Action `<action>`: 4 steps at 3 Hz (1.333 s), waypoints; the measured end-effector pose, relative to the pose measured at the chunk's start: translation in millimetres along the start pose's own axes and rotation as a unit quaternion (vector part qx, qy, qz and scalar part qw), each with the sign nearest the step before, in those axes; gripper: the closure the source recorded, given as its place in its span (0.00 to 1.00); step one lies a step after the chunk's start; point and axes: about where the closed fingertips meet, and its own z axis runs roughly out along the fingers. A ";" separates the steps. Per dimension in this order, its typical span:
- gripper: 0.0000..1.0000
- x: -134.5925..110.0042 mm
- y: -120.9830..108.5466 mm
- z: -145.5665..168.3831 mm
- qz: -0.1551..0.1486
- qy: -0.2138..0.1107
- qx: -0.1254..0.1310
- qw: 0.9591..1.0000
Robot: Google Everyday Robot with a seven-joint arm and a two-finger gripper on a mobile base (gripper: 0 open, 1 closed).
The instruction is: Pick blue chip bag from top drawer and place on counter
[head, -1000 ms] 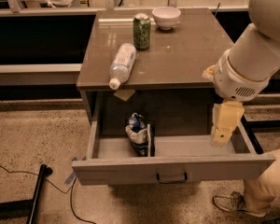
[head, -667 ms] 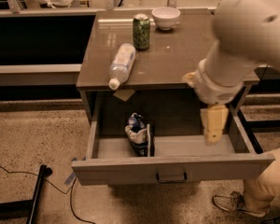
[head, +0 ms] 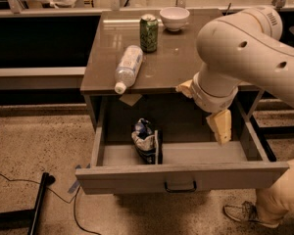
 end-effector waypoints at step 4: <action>0.00 -66.3 -30.1 105.3 -0.119 -0.129 0.077 0.981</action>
Offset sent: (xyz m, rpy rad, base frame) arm 0.0203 0.0266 -0.0277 -0.0252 0.0033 0.0857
